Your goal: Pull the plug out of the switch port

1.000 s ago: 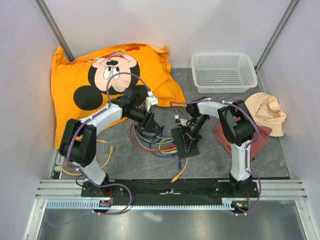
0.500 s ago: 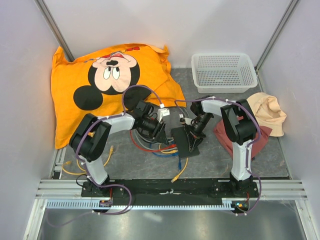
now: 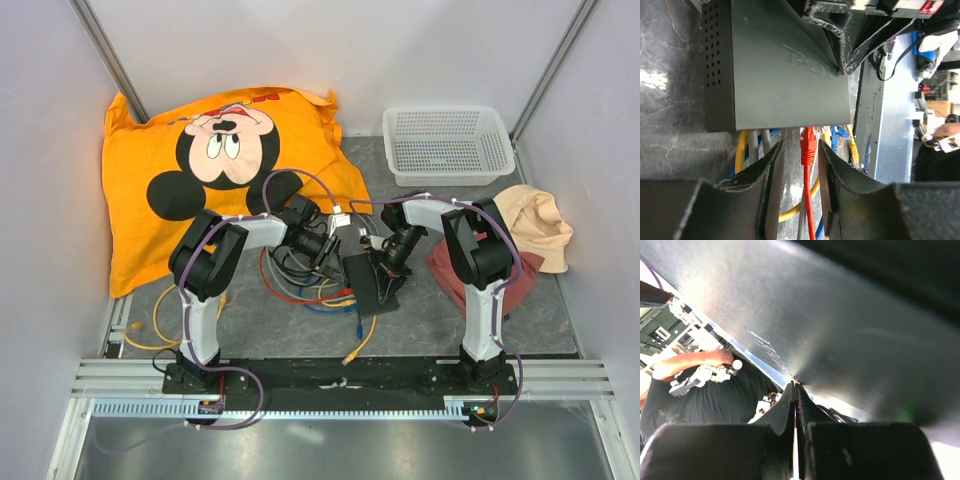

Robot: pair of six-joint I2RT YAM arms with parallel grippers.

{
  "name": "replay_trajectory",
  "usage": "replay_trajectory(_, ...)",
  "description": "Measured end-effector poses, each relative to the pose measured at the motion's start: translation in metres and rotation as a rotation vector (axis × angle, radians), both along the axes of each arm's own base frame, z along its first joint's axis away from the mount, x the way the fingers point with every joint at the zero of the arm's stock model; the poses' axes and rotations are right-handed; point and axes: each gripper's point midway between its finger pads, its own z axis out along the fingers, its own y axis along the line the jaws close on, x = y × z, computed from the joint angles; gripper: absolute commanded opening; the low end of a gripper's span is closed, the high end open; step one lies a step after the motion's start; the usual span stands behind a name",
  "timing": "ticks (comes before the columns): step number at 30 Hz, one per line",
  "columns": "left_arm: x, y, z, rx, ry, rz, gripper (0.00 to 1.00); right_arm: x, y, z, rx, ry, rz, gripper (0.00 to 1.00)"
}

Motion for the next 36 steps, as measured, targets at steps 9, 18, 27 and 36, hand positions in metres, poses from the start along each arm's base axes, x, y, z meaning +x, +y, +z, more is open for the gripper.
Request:
replay_trajectory(9, -0.015, -0.003, -0.002, 0.014, 0.039, -0.056, 0.43, -0.003, 0.001, 0.0, -0.002, 0.0, 0.023, 0.0)
replay_trajectory(18, -0.016, -0.004, -0.009, 0.064, 0.036, -0.037, 0.46, -0.005, 0.001, 0.0, -0.003, 0.006, 0.041, 0.0)
replay_trajectory(27, -0.009, -0.011, -0.007, 0.06, 0.057, -0.005, 0.43, -0.005, 0.0, -0.001, 0.0, 0.009, 0.055, 0.0)
replay_trajectory(36, -0.009, -0.014, -0.008, 0.032, 0.093, -0.009, 0.41, -0.005, 0.0, -0.001, -0.003, 0.016, 0.07, 0.0)
